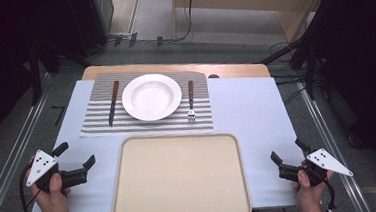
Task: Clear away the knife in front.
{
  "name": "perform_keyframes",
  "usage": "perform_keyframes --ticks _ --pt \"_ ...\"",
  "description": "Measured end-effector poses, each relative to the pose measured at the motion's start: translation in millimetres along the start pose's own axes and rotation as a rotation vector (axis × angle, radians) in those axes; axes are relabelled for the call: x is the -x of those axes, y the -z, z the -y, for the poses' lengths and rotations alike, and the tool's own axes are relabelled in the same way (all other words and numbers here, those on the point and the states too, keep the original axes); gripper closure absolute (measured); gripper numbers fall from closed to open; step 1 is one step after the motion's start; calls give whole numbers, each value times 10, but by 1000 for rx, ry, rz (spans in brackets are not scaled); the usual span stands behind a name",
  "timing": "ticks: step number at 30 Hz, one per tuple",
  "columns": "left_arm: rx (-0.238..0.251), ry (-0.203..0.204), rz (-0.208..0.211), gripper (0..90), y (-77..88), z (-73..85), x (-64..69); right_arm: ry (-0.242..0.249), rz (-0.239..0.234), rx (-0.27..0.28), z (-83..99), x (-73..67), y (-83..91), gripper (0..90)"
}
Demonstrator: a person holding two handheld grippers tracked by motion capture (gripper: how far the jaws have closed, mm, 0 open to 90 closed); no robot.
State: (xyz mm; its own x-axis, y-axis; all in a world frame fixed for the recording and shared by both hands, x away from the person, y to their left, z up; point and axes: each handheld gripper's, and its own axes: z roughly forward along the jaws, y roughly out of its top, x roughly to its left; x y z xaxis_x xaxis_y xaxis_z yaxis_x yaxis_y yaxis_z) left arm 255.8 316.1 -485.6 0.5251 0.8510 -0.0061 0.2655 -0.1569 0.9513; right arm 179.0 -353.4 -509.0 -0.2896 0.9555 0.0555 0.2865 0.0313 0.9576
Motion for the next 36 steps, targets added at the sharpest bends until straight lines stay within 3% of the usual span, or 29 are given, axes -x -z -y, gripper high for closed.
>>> perform_keyframes --ticks 10,12,15,18,27,36 --pt "1 22 28 0 -60 -199 89 -8 -9 -3 11 -1 -3 0" --pt "-26 12 36 0 -127 -258 90 -3 -12 -5 12 -4 -10 0" --pt "-29 11 30 0 -178 -293 81 -1 -14 -6 11 -6 -13 0" --pt "-24 37 31 0 -254 -350 48 0 -12 -6 12 -6 -15 0" --pt "-35 63 38 0 -516 -496 15 13 -19 -10 18 -20 -24 0" --pt "-52 38 46 0 -747 -646 35 13 -24 -10 23 -22 -30 0"
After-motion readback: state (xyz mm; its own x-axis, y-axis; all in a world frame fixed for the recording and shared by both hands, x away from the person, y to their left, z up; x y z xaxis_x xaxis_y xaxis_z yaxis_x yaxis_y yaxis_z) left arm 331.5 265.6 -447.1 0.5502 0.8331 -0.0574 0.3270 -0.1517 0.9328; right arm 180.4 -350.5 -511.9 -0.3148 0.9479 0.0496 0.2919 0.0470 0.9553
